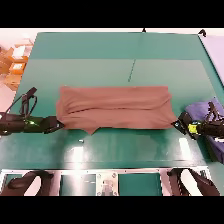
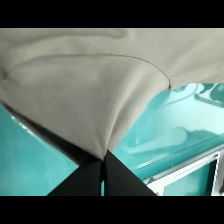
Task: Fold the shirts.
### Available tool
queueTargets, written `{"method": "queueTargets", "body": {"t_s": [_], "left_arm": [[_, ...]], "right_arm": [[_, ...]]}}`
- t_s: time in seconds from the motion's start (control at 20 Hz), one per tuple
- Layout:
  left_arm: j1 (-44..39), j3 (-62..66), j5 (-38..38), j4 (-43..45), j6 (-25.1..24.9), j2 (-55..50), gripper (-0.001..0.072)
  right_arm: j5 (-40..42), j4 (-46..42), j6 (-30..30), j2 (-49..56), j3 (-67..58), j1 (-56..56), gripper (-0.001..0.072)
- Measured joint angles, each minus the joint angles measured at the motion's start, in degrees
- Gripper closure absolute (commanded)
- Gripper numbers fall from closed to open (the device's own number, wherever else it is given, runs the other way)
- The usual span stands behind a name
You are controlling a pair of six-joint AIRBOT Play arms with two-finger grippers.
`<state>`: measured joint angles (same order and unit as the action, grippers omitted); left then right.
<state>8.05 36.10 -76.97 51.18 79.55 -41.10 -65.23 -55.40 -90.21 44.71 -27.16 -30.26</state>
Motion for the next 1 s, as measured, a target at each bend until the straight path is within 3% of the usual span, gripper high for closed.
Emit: {"method": "queueTargets", "body": {"t_s": [0.35,0.75,0.8,0.85,0.9,0.95,1.0], "left_arm": [[-0.02,10.62,-0.55,1.29,2.21,-1.92,0.0685],[-0.15,27.12,4.7,-4.33,-5.64,-27.82,0.0681],[-0.15,28.85,6.21,-5.4,-6.93,-31.41,0.0606],[-0.15,30.71,7.82,-6.25,-8.24,-35.12,0.0309],[-0.13,32.39,9.44,-6.82,-9.25,-38.32,0.0064],[-0.11,34.18,11.19,-7.61,-10.03,-41.35,0.0005],[-0.13,35.76,12.76,-7.78,-10.64,-43.47,0.0005]], "right_arm": [[-1.92,3.41,1.73,3.93,-9.18,1.01,0.0697],[5.62,6.58,1.79,29.22,-29.99,11.58,0.0696],[6.73,6.69,1.33,33.59,-32.72,12.44,0.0653],[7.48,6.75,0.92,37.66,-35.34,12.94,0.0529],[8.24,6.78,0.76,41.86,-38.25,13.33,0.0419],[8.22,6.75,0.57,45.38,-41.09,13.31,0.0286],[7.85,6.84,0.42,48.61,-44.3,13.0,0.0197]]}}
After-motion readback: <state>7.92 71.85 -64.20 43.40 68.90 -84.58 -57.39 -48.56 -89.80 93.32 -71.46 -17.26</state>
